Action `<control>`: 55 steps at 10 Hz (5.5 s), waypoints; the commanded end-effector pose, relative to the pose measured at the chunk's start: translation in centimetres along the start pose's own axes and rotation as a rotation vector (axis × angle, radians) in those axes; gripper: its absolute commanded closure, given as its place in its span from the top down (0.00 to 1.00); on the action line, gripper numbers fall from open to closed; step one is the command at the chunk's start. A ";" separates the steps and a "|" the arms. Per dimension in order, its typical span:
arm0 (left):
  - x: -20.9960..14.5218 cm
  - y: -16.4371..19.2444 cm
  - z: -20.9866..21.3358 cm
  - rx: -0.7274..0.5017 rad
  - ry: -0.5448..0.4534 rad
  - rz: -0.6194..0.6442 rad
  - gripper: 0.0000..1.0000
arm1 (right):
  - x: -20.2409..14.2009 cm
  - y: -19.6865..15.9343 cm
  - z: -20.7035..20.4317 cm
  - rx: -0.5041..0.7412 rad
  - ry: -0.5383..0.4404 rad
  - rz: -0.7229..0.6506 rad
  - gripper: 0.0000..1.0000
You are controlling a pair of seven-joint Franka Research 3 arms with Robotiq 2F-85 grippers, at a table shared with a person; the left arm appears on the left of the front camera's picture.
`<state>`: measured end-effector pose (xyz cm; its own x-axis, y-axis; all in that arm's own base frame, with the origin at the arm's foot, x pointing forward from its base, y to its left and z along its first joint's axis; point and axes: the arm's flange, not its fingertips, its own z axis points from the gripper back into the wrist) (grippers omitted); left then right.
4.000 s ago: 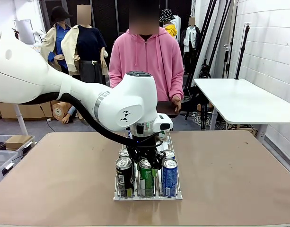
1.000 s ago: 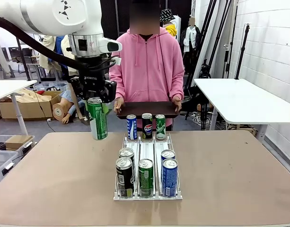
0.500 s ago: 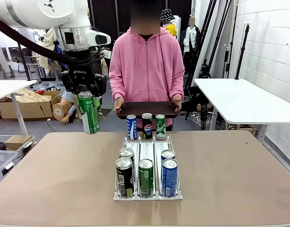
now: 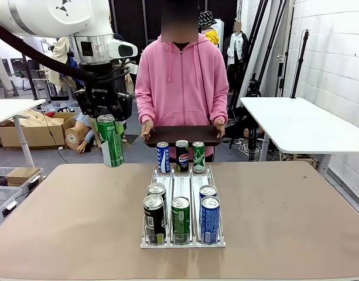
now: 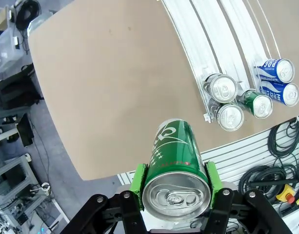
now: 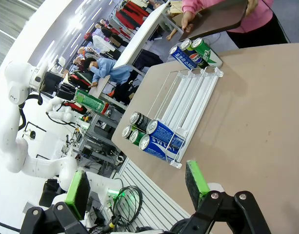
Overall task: Retrieve and hand over the desired beverage to the person.
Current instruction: Pick up a can of the same type that the person held from the Automatic Can Dispenser, then place the picked can on the Handle tray extended by the person.
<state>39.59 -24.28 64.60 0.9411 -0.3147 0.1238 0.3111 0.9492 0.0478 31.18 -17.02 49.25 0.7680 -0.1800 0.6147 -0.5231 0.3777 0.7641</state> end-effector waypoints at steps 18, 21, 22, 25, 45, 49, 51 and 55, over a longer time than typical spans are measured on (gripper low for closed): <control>-0.1 0.2 0.4 0.000 -0.009 0.003 0.00 | 0.0 0.0 0.0 0.010 -0.002 0.012 1.00; -0.1 0.2 0.4 0.000 -0.009 0.003 0.00 | 0.0 0.0 0.0 0.010 -0.002 0.012 1.00; -0.1 0.2 0.4 0.000 -0.009 0.003 0.00 | 0.0 0.0 0.0 0.010 -0.002 0.012 1.00; 0.0 0.0 0.0 0.000 0.000 0.000 0.00 | 0.0 0.0 0.0 0.010 -0.002 0.012 1.00; 14.2 -5.6 -5.3 -0.058 0.084 -0.097 0.00 | 0.0 0.0 0.0 0.010 -0.002 0.012 1.00; 14.4 -5.8 -6.4 -0.069 0.114 -0.100 0.00 | 0.0 0.0 0.0 0.010 -0.002 0.012 1.00; 14.4 -5.8 -6.8 -0.072 0.125 -0.097 0.00 | 0.0 0.0 0.0 0.010 -0.002 0.012 1.00; 14.1 -5.9 -6.7 -0.070 0.126 -0.096 0.00 | 0.0 0.0 0.0 0.010 -0.002 0.012 1.00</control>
<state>51.96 -34.18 58.72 0.9082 -0.4186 0.0028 0.4185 0.9079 -0.0229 31.19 -17.02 49.23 0.7683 -0.1798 0.6143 -0.5228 0.3775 0.7643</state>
